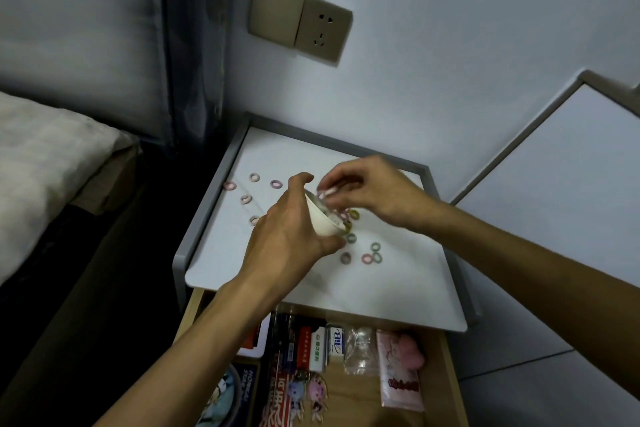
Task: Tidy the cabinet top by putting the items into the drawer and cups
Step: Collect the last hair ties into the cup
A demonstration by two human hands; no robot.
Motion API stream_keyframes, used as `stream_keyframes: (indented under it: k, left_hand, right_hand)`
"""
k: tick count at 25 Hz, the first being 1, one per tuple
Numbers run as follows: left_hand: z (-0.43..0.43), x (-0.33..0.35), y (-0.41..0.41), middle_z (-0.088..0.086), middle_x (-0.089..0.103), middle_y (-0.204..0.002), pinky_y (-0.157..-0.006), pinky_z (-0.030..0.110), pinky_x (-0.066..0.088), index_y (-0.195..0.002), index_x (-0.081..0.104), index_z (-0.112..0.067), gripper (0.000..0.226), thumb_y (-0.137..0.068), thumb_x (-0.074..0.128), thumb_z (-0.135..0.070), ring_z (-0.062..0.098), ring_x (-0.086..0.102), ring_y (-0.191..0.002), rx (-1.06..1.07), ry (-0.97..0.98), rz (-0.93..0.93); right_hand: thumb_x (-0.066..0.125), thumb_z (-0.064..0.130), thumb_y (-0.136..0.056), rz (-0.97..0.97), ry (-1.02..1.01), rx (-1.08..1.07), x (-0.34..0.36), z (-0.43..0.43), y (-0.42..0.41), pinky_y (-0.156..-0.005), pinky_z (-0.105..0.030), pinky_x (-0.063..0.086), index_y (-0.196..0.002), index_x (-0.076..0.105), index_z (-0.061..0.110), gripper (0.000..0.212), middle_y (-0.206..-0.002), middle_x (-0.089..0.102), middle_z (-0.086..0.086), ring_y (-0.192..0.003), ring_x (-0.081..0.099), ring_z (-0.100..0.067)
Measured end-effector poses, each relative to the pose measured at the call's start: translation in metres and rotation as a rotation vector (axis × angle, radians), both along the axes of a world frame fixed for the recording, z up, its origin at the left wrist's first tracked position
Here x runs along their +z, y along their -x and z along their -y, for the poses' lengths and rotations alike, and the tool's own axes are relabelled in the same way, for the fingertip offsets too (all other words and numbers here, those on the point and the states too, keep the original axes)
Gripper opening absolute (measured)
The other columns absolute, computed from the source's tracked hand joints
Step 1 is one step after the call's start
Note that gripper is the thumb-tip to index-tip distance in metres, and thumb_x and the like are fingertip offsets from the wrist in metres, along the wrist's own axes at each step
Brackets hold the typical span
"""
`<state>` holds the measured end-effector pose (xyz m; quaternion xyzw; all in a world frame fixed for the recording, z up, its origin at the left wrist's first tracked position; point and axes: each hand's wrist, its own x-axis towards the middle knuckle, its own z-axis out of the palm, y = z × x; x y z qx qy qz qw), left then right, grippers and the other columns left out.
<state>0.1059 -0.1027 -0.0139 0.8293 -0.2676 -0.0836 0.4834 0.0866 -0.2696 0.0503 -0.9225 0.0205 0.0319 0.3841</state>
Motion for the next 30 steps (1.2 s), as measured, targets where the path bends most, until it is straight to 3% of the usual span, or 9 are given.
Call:
stream_keyframes:
  k: [3, 6, 10, 15, 17, 21, 23, 27, 30]
  left_hand:
    - [-0.001, 0.0, 0.0, -0.009, 0.059, -0.123, -0.077, 0.028, 0.044, -0.142, 0.025, -0.03, 0.097, -0.066, 0.084, -0.04, 0.016, 0.06, -0.102, 0.009, 0.001, 0.014]
    - [-0.004, 0.001, -0.001, -0.003, 0.057, -0.128, -0.077, 0.028, 0.042, -0.142, 0.026, -0.03, 0.098, -0.065, 0.086, -0.04, 0.019, 0.057, -0.105, 0.041, -0.017, 0.03]
    - [-0.007, 0.002, -0.005, -0.002, 0.056, -0.129, -0.075, 0.024, 0.038, -0.142, 0.026, -0.03, 0.097, -0.066, 0.085, -0.038, 0.012, 0.047, -0.095, 0.048, -0.03, 0.034]
    - [-0.009, 0.002, -0.012, -0.003, 0.057, -0.125, -0.073, 0.024, 0.042, -0.141, 0.026, -0.03, 0.097, -0.065, 0.086, -0.039, 0.011, 0.048, -0.09, 0.046, -0.014, 0.035]
    - [-0.01, 0.001, -0.015, -0.004, 0.057, -0.124, -0.074, 0.025, 0.044, -0.141, 0.026, -0.031, 0.098, -0.064, 0.087, -0.04, 0.011, 0.049, -0.09, 0.051, -0.017, 0.029]
    - [-0.012, -0.001, -0.015, -0.004, 0.057, -0.126, -0.073, 0.024, 0.042, -0.141, 0.026, -0.03, 0.098, -0.064, 0.086, -0.042, 0.01, 0.048, -0.091, 0.049, -0.029, 0.031]
    - [-0.01, -0.002, -0.013, -0.004, 0.056, -0.127, -0.072, 0.023, 0.04, -0.141, 0.026, -0.03, 0.098, -0.065, 0.085, -0.042, 0.01, 0.049, -0.091, 0.043, -0.036, 0.034]
    - [-0.008, -0.001, -0.009, -0.003, 0.056, -0.129, -0.073, 0.024, 0.038, -0.142, 0.027, -0.029, 0.096, -0.066, 0.084, -0.041, 0.014, 0.053, -0.099, 0.04, -0.045, 0.039]
    - [-0.008, 0.0, -0.008, -0.004, 0.056, -0.129, -0.073, 0.024, 0.038, -0.141, 0.028, -0.029, 0.095, -0.066, 0.084, -0.042, 0.014, 0.053, -0.098, 0.042, -0.043, 0.038]
  right_hand:
    - [0.073, 0.001, -0.081, -0.034, 0.024, 0.077, 0.0, -0.007, 0.001, -0.083, -0.021, 0.055, -0.11, 0.072, 0.012, 0.031, -0.098, 0.075, 0.001, -0.09, 0.071, -0.007]
    - [0.069, 0.002, -0.086, 0.09, -0.114, -0.116, -0.005, 0.019, -0.016, -0.076, -0.021, 0.055, -0.102, 0.072, 0.011, 0.019, -0.095, 0.074, -0.002, -0.086, 0.07, -0.011]
    - [0.068, 0.021, -0.089, -0.045, 0.138, -0.376, -0.049, 0.076, -0.053, -0.072, -0.021, 0.05, -0.114, 0.067, 0.011, 0.027, -0.096, 0.065, 0.001, -0.09, 0.061, -0.017]
    - [0.068, 0.047, -0.082, -0.21, 0.301, -0.421, -0.107, 0.095, -0.075, -0.1, -0.034, 0.044, -0.128, 0.056, 0.025, 0.052, -0.129, 0.053, -0.002, -0.118, 0.052, -0.021]
    - [0.075, 0.038, -0.079, -0.156, 0.299, -0.364, -0.118, 0.092, -0.077, -0.095, -0.029, 0.045, -0.122, 0.061, 0.022, 0.048, -0.128, 0.056, -0.005, -0.116, 0.054, -0.019]
    - [0.073, 0.017, -0.083, -0.025, 0.365, -0.276, -0.12, 0.082, -0.065, -0.069, -0.013, 0.037, -0.1, 0.069, 0.015, 0.017, -0.105, 0.062, -0.005, -0.088, 0.055, -0.01]
    - [0.067, 0.011, -0.086, 0.017, 0.382, -0.27, -0.121, 0.075, -0.058, -0.068, -0.012, 0.041, -0.091, 0.071, 0.013, 0.007, -0.097, 0.067, -0.004, -0.082, 0.056, -0.01]
    - [0.06, 0.008, -0.089, 0.01, 0.436, -0.223, -0.121, 0.063, -0.053, -0.076, -0.029, 0.053, -0.088, 0.07, 0.012, 0.011, -0.09, 0.069, -0.003, -0.079, 0.061, -0.013]
    - [0.059, 0.006, -0.088, 0.004, 0.425, -0.239, -0.118, 0.064, -0.05, -0.07, -0.021, 0.05, -0.087, 0.07, 0.012, 0.012, -0.087, 0.068, -0.001, -0.078, 0.061, -0.013]
